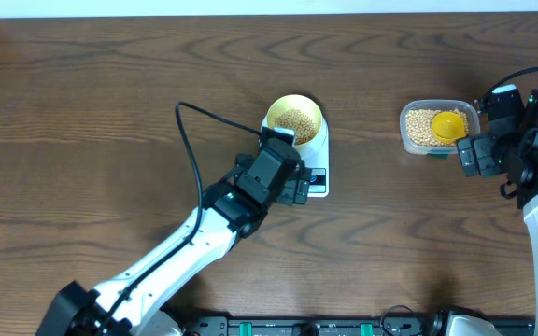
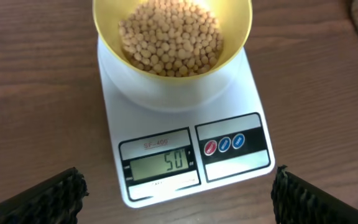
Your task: Scoop item into bowl and weigh 50g on scale
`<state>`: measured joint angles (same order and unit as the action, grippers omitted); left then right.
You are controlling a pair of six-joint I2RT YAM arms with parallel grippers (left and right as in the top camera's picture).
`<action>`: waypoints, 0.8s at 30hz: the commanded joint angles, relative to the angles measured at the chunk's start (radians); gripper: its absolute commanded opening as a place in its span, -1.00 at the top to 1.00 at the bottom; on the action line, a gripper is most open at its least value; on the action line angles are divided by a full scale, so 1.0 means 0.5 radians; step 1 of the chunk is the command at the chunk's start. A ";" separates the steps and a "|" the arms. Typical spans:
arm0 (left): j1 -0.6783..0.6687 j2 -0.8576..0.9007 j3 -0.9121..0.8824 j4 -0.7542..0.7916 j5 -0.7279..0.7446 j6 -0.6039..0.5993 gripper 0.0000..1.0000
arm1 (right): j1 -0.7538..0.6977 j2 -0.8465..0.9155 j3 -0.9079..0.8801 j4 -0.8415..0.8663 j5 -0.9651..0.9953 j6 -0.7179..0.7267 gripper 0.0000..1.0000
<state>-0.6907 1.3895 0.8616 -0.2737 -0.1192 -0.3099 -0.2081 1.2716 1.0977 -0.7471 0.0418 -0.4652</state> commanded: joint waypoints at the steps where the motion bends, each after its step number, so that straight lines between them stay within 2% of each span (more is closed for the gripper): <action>1: 0.010 -0.127 -0.013 -0.027 -0.048 0.089 -0.96 | 0.008 -0.020 0.004 -0.005 0.018 -0.006 -0.99; 11: 0.236 -0.613 -0.317 0.043 0.033 0.194 -0.96 | 0.008 -0.020 0.004 -0.005 0.018 -0.006 -0.99; 24: 0.818 -1.637 -1.062 0.674 0.340 0.379 -0.96 | 0.008 -0.020 0.004 -0.005 0.017 -0.006 -0.99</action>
<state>-0.3431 0.6613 0.3820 0.0315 -0.0048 -0.1616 -0.2081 1.2716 1.0977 -0.7471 0.0422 -0.4648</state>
